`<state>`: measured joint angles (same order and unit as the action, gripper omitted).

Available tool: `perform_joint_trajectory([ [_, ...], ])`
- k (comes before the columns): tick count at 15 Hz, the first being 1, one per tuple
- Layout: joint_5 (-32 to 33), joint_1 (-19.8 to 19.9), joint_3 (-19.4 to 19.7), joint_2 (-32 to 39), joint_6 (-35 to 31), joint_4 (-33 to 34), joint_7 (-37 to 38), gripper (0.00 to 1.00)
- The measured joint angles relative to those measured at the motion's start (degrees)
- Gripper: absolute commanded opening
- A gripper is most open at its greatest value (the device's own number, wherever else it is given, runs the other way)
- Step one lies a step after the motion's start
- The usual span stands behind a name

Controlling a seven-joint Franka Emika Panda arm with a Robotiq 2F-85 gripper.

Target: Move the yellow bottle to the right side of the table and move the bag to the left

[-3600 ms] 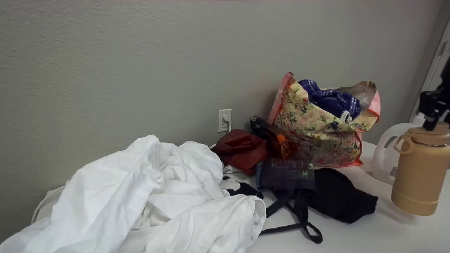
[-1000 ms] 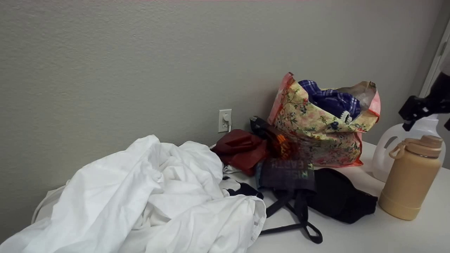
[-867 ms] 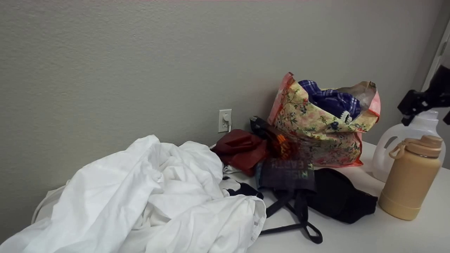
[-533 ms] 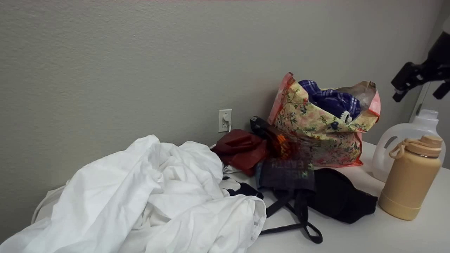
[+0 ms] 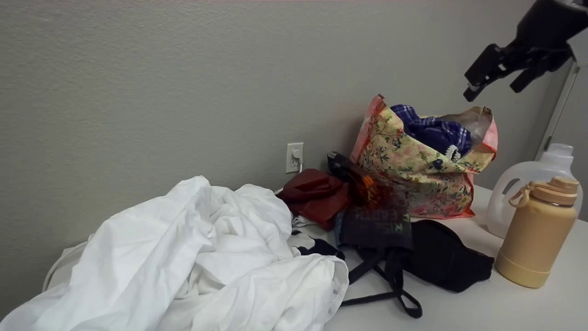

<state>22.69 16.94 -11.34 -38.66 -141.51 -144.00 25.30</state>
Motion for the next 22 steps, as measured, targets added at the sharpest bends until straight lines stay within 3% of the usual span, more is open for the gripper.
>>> perform_joint_trajectory([
  [2, -0.27, -1.81, -1.15, 1.54, -0.23, 0.85, -0.37, 1.00],
  [8, -6.95, -13.14, -1.28, 8.18, -1.52, 2.61, -6.33, 1.00],
  [10, -7.18, -15.28, -1.69, 10.58, -1.52, 3.21, -7.07, 1.00],
  [14, -5.43, -16.06, -3.08, 15.91, -2.16, 3.54, -7.14, 1.00],
  [22, 5.16, -14.48, -2.82, 30.08, -8.40, 5.35, -2.41, 1.00],
])
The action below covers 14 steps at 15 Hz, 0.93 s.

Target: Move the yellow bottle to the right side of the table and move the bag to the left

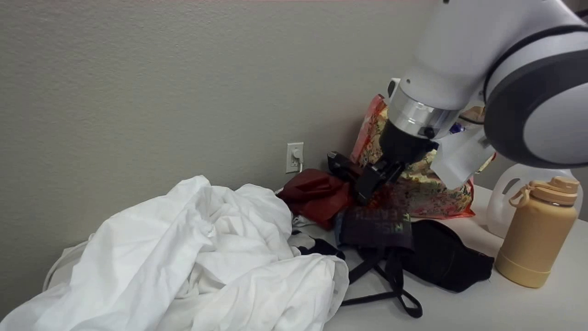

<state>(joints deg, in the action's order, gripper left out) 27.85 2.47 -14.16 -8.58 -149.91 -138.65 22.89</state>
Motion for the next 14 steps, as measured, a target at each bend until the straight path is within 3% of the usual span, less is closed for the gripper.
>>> perform_joint_trajectory([
  [10, 16.06, 1.68, 6.41, 18.34, -0.93, 8.17, 10.43, 1.00],
  [11, 16.92, 1.70, 7.04, 19.99, -0.94, 9.03, 11.22, 0.75],
  [12, 17.39, 1.70, 7.63, 21.49, -0.95, 9.86, 11.41, 0.72],
  [14, 17.58, 1.00, 9.41, 24.05, -1.05, 11.31, 11.41, 0.56],
])
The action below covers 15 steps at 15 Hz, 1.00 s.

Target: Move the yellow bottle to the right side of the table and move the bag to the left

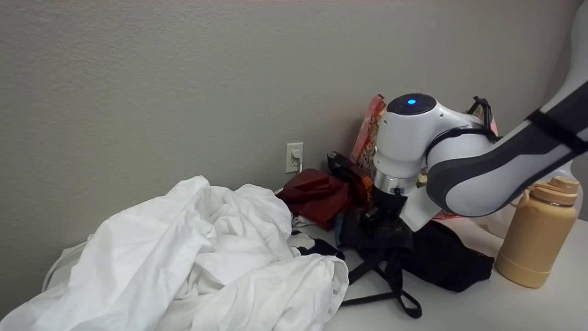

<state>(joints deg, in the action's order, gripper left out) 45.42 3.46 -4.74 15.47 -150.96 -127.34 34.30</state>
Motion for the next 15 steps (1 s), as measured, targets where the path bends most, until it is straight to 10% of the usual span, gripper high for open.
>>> perform_joint_trajectory([
  [8, -1.86, -6.56, 7.43, 4.26, -0.78, 2.08, -0.04, 0.01],
  [15, -6.46, -8.86, 7.74, 3.65, -0.84, 2.38, -0.31, 0.01],
])
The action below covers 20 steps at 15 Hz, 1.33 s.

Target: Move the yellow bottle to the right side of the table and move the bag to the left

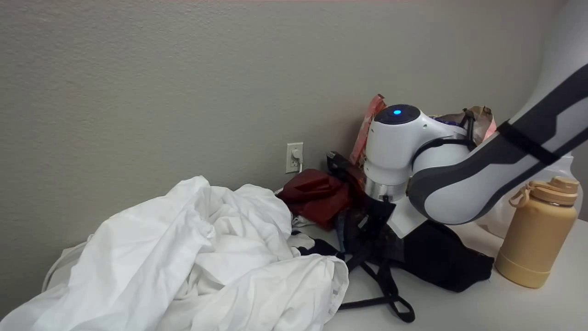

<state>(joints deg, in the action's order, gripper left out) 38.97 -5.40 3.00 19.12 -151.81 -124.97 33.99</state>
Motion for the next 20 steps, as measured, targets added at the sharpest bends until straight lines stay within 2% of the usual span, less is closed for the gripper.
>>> perform_joint_trajectory([
  [7, -1.39, -2.70, 0.01, -9.28, -0.67, 2.00, 1.09, 0.01],
  [10, -4.12, -2.74, -1.77, -13.02, -1.69, 3.95, 0.93, 0.01],
  [15, -17.06, -4.11, -7.48, -14.68, -7.93, 7.94, -3.63, 0.01],
  [20, -34.21, -7.35, -14.73, -14.27, -13.48, 12.26, -13.98, 0.01],
])
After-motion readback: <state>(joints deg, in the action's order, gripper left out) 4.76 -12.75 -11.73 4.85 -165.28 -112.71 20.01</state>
